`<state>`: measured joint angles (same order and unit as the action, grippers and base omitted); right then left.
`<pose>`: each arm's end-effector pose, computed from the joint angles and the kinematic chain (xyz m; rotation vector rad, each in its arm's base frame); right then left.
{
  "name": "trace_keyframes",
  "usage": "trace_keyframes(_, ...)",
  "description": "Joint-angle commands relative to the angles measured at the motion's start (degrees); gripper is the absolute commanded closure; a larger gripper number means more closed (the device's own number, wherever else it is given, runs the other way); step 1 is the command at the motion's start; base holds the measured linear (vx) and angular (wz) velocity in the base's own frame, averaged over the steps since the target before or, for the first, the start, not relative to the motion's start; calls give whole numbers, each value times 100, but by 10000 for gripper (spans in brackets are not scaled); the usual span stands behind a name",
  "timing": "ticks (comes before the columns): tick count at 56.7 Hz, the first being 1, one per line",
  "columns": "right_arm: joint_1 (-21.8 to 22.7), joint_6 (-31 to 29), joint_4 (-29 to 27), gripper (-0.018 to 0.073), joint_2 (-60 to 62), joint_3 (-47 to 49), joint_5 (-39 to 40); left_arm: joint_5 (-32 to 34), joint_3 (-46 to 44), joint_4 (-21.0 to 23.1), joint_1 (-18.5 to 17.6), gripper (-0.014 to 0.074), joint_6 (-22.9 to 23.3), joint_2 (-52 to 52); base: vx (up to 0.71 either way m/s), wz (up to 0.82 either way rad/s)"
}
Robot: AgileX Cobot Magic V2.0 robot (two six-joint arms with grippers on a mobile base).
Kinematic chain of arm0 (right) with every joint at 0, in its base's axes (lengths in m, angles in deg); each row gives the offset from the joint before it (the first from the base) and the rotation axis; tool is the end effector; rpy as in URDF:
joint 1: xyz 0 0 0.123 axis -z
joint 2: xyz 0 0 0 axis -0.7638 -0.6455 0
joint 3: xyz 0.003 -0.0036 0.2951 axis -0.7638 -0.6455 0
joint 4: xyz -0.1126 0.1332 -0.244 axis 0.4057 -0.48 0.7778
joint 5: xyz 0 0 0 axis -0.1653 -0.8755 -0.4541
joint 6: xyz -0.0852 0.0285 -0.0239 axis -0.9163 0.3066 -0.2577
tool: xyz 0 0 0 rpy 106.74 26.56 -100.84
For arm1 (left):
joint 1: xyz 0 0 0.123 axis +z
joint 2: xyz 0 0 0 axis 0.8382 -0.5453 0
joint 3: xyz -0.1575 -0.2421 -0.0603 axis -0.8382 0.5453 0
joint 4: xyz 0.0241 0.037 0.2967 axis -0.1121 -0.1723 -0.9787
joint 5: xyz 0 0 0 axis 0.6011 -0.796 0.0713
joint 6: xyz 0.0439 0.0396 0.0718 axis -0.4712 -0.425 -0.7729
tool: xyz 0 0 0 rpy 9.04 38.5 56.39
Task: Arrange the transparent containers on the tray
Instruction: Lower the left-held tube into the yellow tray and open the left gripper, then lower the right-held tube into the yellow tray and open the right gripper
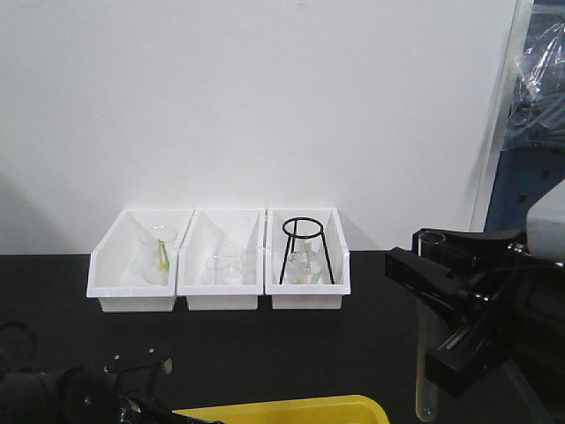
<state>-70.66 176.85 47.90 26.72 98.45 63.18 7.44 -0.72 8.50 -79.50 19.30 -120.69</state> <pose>0.2311 0.1206 0.3787 -0.6478 1.5469 0.4588 0.3413 -0.1589 0.1362 -0.0879 2.6959 -0.5202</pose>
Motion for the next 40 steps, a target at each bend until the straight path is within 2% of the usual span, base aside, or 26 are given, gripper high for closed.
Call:
trace_keyframes(1,24,-9,-99,571,51,180,-32,235,-174,-152,-43,216,16,216,0,0)
trace_keyframes(11,24,55,-94,571,51,180,-32,298,-174,-179,-43,185,11,216,0,0)
trace_keyframes(20,24,482,-94,571,31,180,-32,328,-174,-172,-43,185,11,337,0,0)
trace_keyframes(27,24,1025,12,571,-123,180,-32,378,-174,-177,-43,185,0,710,0,0)
trace_keyframes(40,24,2539,862,571,-926,180,94,546,-174,-177,-43,185,-168,1819,0,0)
